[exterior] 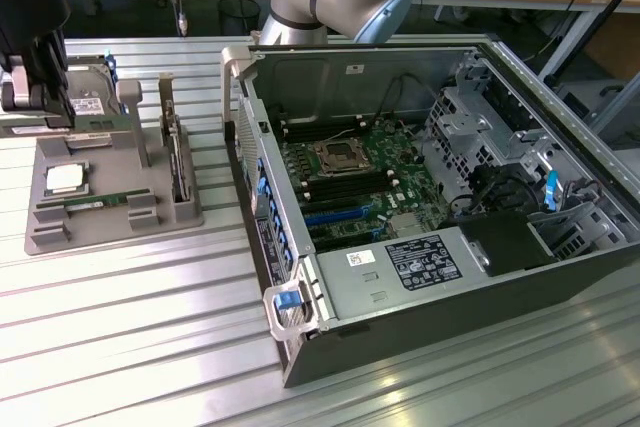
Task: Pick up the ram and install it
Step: 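Pick up the ram and move it above insertion slot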
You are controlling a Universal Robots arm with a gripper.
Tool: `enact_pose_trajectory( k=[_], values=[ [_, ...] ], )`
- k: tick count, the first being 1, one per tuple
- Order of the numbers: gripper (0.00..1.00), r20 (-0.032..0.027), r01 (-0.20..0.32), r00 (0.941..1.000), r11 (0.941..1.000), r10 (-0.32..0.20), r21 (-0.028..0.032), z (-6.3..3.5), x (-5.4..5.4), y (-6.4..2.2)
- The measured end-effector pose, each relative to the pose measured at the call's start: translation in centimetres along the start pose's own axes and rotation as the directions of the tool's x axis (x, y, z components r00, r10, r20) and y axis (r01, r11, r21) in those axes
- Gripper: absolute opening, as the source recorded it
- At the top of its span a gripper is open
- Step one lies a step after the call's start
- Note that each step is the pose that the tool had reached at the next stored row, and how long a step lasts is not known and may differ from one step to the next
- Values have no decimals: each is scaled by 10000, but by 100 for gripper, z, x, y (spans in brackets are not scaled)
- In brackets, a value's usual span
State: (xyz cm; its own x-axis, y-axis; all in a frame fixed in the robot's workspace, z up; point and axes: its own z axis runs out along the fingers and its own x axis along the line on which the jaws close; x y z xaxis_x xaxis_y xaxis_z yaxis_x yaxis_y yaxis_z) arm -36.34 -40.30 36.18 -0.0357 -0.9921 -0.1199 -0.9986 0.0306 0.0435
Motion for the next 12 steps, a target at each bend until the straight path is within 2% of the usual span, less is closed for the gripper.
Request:
enact_pose_trajectory(
  k=[12],
  values=[
    [13, 6, 0, 10000, 10000, 0, 0, -58, -7, 2]
  ],
)
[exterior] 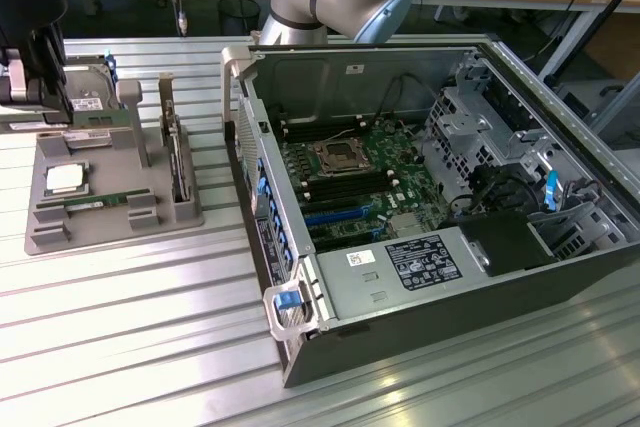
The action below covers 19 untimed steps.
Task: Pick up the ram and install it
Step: 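Pick up the ram and move it above insertion slot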
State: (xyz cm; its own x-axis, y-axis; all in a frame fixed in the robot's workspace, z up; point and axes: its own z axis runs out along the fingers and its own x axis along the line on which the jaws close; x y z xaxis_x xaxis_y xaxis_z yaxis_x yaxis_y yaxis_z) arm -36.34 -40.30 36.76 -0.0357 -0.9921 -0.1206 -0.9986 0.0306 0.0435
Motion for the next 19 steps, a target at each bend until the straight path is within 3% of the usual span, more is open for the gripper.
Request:
enact_pose_trajectory(
  k=[19],
  values=[
    [13, 17, 1, 10000, 10000, -1, -1, -178, -22, 8]
  ],
)
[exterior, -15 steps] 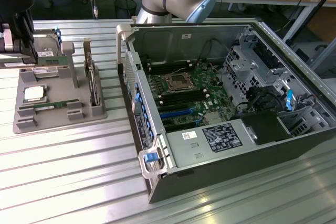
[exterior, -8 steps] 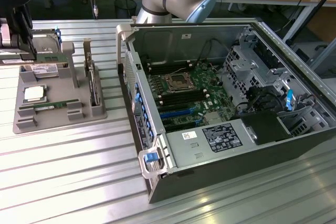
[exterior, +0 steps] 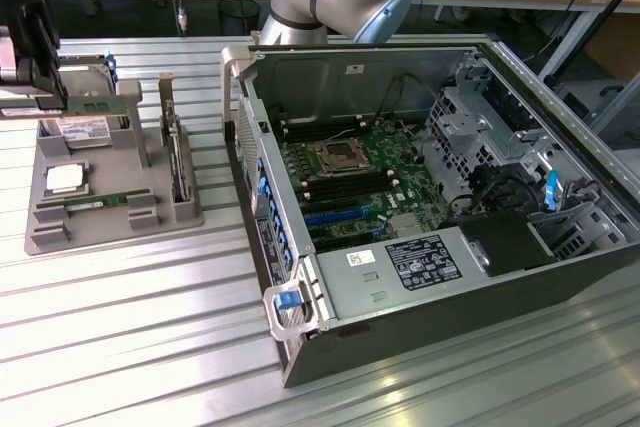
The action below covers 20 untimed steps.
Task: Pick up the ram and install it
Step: 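Pick up the ram and move it above insertion slot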
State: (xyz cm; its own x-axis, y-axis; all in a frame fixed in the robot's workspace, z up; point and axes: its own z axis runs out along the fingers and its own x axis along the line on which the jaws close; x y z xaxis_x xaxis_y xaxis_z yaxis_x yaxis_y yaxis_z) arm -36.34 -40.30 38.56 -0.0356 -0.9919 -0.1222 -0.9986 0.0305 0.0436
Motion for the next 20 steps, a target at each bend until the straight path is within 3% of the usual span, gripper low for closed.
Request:
enact_pose_trajectory(
  k=[20],
  values=[
    [13, 15, 0, 10000, 10000, 0, -1, -171, -21, 8]
  ],
)
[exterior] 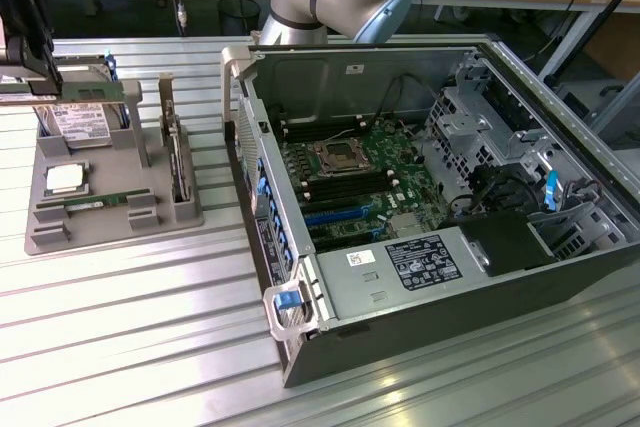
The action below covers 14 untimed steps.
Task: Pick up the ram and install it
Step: 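Pick up the ram and move it above insertion slot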
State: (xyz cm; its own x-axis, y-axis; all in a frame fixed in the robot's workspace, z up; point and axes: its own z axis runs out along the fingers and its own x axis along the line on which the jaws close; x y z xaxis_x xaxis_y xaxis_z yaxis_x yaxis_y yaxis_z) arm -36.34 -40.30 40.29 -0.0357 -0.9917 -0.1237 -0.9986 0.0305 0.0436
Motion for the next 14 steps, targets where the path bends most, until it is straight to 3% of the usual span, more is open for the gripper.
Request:
enact_pose_trajectory(
  k=[14],
  values=[
    [13, 3, 1, 10000, 10000, -1, 1, -103, -13, 4]
  ],
)
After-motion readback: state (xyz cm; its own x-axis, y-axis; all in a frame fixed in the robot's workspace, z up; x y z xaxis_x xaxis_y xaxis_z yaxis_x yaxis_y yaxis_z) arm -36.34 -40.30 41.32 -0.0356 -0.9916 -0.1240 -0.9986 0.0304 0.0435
